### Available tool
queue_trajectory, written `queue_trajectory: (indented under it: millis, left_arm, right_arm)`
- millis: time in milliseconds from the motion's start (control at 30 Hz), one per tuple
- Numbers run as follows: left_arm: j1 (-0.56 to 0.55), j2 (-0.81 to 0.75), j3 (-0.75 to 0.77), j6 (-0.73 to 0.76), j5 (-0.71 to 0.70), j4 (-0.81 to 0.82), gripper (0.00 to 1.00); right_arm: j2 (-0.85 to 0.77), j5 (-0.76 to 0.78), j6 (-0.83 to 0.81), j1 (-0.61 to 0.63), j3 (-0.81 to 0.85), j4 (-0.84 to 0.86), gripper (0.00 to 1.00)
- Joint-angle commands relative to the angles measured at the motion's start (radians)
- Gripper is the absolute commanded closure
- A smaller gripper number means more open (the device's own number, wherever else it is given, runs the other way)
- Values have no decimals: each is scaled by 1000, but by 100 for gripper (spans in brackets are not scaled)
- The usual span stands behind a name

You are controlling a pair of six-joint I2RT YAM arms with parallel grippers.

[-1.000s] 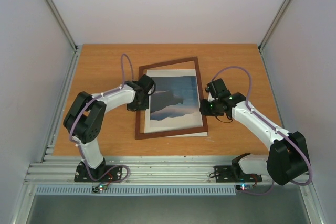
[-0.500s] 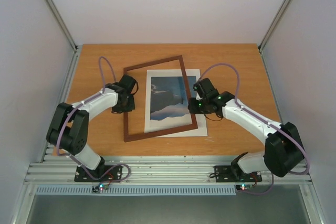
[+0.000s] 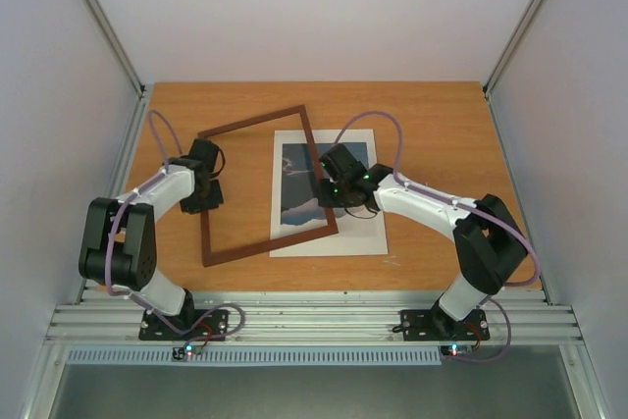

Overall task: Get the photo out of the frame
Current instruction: Pick up the photo frame item from the photo frame, then place the photo frame item at the center of the board.

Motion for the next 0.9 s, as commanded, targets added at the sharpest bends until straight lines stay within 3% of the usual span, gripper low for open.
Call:
queue_trajectory:
  millis: [0, 433, 767, 867]
  left_arm:
    - [43, -34, 1, -50, 52, 98, 71]
    - [89, -82, 26, -61, -31, 65, 21]
    - [98, -204, -23, -89, -5, 69, 8]
    - [95, -280, -52, -106, 88, 86, 7]
  right_arm:
    - [39, -16, 109, 61, 89, 127, 99]
    - [160, 110, 219, 139, 201, 121, 99]
    - [270, 135, 273, 184, 253, 132, 99]
    - [286, 132, 284, 191, 243, 145, 99]
